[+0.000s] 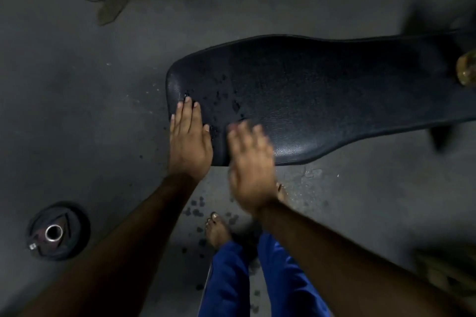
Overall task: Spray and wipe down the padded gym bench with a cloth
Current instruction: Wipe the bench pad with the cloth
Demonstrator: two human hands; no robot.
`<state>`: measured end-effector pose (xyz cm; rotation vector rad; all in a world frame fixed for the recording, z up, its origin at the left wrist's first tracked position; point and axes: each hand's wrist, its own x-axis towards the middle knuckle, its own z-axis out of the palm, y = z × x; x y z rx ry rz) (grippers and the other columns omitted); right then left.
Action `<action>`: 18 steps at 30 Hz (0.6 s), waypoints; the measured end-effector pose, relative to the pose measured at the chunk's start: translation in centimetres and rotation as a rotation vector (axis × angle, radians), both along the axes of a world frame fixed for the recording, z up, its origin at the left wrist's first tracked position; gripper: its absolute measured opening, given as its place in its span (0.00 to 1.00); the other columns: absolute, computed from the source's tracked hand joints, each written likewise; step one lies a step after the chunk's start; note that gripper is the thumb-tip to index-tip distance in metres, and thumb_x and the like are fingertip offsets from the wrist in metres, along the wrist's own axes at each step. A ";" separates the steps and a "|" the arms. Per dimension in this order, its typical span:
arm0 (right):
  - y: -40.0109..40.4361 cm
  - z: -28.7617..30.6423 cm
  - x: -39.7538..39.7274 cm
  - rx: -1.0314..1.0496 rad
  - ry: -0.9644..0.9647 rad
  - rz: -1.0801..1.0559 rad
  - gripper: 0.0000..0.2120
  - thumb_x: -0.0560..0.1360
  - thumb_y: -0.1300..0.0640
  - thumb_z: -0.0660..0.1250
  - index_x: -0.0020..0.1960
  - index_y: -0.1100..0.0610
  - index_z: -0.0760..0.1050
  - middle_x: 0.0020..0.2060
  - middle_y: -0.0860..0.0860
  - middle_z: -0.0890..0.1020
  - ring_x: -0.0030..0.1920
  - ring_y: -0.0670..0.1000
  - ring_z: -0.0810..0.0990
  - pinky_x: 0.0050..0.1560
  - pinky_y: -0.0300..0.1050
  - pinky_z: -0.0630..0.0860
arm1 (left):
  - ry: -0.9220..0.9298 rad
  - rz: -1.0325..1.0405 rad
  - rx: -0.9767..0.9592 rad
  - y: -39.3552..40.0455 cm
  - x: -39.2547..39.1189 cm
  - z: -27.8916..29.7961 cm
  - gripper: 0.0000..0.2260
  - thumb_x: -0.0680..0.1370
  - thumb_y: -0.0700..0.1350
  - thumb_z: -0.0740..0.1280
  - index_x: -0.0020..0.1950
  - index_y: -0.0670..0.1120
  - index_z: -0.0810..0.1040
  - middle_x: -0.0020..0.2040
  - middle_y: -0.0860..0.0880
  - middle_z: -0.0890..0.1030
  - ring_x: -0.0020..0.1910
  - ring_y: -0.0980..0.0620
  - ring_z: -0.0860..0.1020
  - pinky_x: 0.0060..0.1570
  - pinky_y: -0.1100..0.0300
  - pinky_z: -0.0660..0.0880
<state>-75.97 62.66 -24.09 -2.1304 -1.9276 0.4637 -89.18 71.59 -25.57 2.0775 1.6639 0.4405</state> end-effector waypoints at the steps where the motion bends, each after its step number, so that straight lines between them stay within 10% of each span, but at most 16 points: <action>1: -1.0 0.1 -0.9 -0.020 0.019 0.200 0.34 0.74 0.55 0.59 0.80 0.56 0.58 0.80 0.55 0.58 0.80 0.61 0.53 0.76 0.64 0.58 | -0.011 -0.002 -0.003 0.0 -0.1 -0.1 0.24 0.83 0.47 0.51 0.77 0.38 0.58 0.79 0.42 0.56 0.78 0.46 0.50 0.77 0.48 0.48; 4: 2.3 -0.8 3.6 0.031 -0.062 0.370 0.35 0.71 0.52 0.58 0.78 0.54 0.63 0.78 0.55 0.65 0.78 0.60 0.60 0.75 0.62 0.61 | -0.077 0.008 0.001 0.2 -0.4 -0.2 0.23 0.83 0.46 0.52 0.77 0.39 0.59 0.79 0.42 0.56 0.78 0.47 0.51 0.77 0.49 0.48; 8: 6.6 -0.1 3.9 0.017 -0.019 -0.265 0.35 0.73 0.49 0.53 0.80 0.55 0.58 0.80 0.56 0.60 0.80 0.60 0.53 0.79 0.61 0.53 | -0.160 0.095 0.009 0.1 -0.4 -0.3 0.23 0.83 0.43 0.53 0.77 0.40 0.57 0.79 0.43 0.55 0.78 0.49 0.51 0.77 0.54 0.47; 13: 4.9 0.2 4.2 -0.050 -0.061 0.507 0.35 0.72 0.54 0.58 0.79 0.52 0.60 0.79 0.53 0.62 0.80 0.59 0.56 0.78 0.60 0.55 | -0.078 0.128 0.018 0.3 0.5 -0.4 0.24 0.82 0.46 0.51 0.76 0.37 0.59 0.77 0.39 0.58 0.78 0.43 0.53 0.76 0.48 0.49; 18: 10.9 0.4 3.5 -0.037 -0.049 -0.100 0.35 0.73 0.51 0.58 0.80 0.54 0.58 0.80 0.56 0.60 0.80 0.62 0.53 0.78 0.61 0.54 | -0.081 0.108 0.022 0.2 0.3 -0.8 0.24 0.81 0.45 0.53 0.76 0.37 0.59 0.77 0.39 0.58 0.78 0.43 0.53 0.76 0.48 0.49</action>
